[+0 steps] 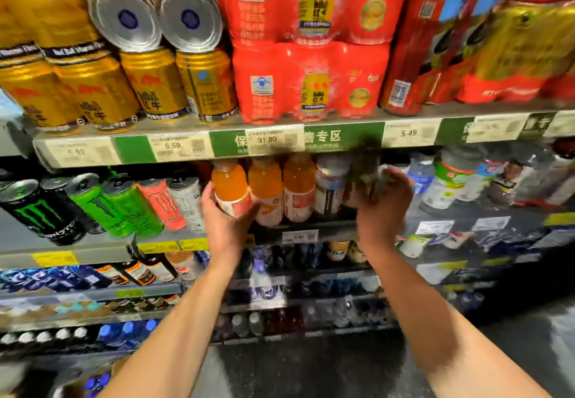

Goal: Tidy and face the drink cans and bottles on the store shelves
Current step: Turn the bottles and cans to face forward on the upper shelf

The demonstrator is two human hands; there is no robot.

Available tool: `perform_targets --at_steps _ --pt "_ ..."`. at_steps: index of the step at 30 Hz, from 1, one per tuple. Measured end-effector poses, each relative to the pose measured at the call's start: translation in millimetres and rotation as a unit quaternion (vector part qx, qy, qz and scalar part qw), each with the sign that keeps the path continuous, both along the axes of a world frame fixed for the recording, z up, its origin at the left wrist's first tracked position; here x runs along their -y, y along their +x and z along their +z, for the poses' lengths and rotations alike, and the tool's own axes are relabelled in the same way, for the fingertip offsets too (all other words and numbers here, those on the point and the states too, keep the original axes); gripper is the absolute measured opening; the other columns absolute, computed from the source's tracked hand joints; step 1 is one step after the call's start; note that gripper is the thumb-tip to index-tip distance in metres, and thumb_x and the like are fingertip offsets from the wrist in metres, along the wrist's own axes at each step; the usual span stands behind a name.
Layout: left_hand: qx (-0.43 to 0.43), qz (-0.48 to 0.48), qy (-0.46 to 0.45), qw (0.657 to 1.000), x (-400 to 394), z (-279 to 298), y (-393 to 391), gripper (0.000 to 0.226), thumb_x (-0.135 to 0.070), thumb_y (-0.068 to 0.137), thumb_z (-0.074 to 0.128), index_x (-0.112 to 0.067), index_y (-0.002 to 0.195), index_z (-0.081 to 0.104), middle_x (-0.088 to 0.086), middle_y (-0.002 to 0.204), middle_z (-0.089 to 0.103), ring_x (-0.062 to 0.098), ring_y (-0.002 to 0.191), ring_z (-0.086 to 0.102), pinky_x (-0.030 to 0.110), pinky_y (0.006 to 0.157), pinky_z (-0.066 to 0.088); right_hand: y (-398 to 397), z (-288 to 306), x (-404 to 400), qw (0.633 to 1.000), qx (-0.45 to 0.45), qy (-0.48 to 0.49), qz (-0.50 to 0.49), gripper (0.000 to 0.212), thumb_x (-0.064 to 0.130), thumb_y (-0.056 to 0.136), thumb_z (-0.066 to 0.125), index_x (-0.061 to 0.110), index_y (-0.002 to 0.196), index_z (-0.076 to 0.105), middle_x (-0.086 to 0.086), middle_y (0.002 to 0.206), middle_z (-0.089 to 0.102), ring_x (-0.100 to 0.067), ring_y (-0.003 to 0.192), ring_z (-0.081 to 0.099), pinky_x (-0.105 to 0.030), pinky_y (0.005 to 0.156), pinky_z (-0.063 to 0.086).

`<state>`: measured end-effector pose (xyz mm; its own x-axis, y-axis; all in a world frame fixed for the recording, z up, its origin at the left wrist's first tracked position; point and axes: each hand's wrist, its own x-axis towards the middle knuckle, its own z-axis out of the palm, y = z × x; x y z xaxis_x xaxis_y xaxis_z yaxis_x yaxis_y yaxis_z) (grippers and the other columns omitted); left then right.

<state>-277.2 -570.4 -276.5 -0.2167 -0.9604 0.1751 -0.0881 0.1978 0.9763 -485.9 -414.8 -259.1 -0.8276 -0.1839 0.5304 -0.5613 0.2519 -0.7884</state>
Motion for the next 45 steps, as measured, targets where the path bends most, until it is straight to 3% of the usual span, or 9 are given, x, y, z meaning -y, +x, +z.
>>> perform_targets --at_steps 4,17,20,24,29,34,36,40,45 --pt "0.023 0.026 0.005 0.999 -2.9 -7.3 -7.9 0.106 -0.026 0.063 0.095 -0.016 0.148 0.032 0.004 0.141 0.051 0.015 0.124 0.054 0.028 0.108 0.04 -33.4 -8.4 -24.0 0.994 0.007 0.107 0.0 0.072 0.045 0.083 0.054 0.003 0.14 0.046 -0.026 0.126 0.05 -0.039 0.123 0.045 -0.04 0.105 0.035" --pt "0.002 0.004 0.018 1.0 -7.8 -5.1 -12.4 0.107 -0.011 0.068 0.091 -0.017 0.151 0.024 -0.003 0.135 0.049 0.01 0.12 0.051 -0.001 0.088 0.035 -57.8 -1.7 -33.7 0.992 -0.048 0.111 0.021 0.054 0.019 0.082 0.068 -0.001 0.128 0.05 -0.023 0.116 0.051 -0.041 0.111 0.052 -0.046 0.095 0.047" --pt "-0.01 -0.009 0.015 1.0 -8.3 -3.1 -13.9 0.107 -0.012 0.068 0.091 -0.016 0.151 0.024 -0.003 0.133 0.05 0.009 0.117 0.054 0.001 0.087 0.039 -61.3 9.2 -37.9 0.993 -0.076 0.088 0.018 0.024 0.012 0.08 0.062 0.001 0.101 0.058 -0.012 0.092 0.05 -0.024 0.095 0.051 -0.042 0.079 0.048" --pt "-0.019 -0.029 0.025 0.999 -4.1 0.6 -11.3 0.112 -0.02 0.061 0.094 -0.018 0.15 0.025 -0.002 0.135 0.054 0.009 0.117 0.058 0.017 0.095 0.044 -68.8 20.0 -40.3 0.987 -0.038 0.152 -0.024 0.031 0.01 0.084 0.053 0.004 0.115 0.053 -0.022 0.129 0.046 -0.038 0.099 0.053 -0.037 0.07 0.047" --pt "-0.032 -0.041 0.034 0.998 -4.9 2.8 -12.6 0.11 -0.012 0.061 0.093 -0.019 0.148 0.027 -0.009 0.123 0.057 -0.019 0.099 0.056 0.002 0.079 0.045 -87.2 42.7 -38.8 0.947 0.053 0.314 -0.029 0.028 0.019 0.097 0.047 0.001 0.117 0.051 -0.024 0.124 0.046 -0.048 0.102 0.056 -0.044 0.075 0.039" --pt "-0.045 -0.036 0.008 0.998 -9.6 3.9 -13.5 0.098 0.004 0.065 0.088 -0.014 0.143 0.032 -0.019 0.111 0.053 -0.028 0.088 0.055 -0.003 0.072 0.042 -80.7 45.2 -45.9 0.944 0.059 0.321 -0.048 0.031 0.024 0.095 0.053 0.0 0.113 0.048 -0.023 0.134 0.037 -0.047 0.095 0.057 -0.044 0.071 0.04" --pt "-0.025 -0.04 0.001 0.999 -4.2 -0.5 -11.9 0.094 0.003 0.064 0.09 -0.024 0.136 0.036 -0.015 0.113 0.056 -0.021 0.095 0.058 0.003 0.079 0.047 -74.8 38.2 -53.5 0.958 0.085 0.268 -0.055 0.049 0.028 0.091 0.061 0.004 0.13 0.044 -0.018 0.135 0.039 -0.042 0.104 0.056 -0.046 0.081 0.045" --pt "-0.01 -0.035 -0.028 0.999 3.7 -5.0 -1.5 0.089 -0.024 0.061 0.093 -0.042 0.133 0.045 0.004 0.131 0.057 0.022 0.12 0.059 0.052 0.103 0.049 -62.8 28.1 -66.8 0.975 0.111 0.174 -0.076 0.072 0.027 0.084 0.076 0.013 0.144 0.038 -0.013 0.141 0.04 -0.036 0.121 0.051 -0.046 0.095 0.044" --pt "-0.022 -0.015 -0.058 0.998 -12.3 1.0 1.9 0.071 -0.012 0.075 0.087 -0.044 0.127 0.05 -0.004 0.118 0.063 0.021 0.106 0.063 0.049 0.09 0.053 -52.2 20.2 -76.2 0.975 0.073 0.183 -0.103 0.081 0.021 0.078 0.084 0.017 0.143 0.036 -0.016 0.132 0.054 -0.037 0.124 0.048 -0.047 0.096 0.045"
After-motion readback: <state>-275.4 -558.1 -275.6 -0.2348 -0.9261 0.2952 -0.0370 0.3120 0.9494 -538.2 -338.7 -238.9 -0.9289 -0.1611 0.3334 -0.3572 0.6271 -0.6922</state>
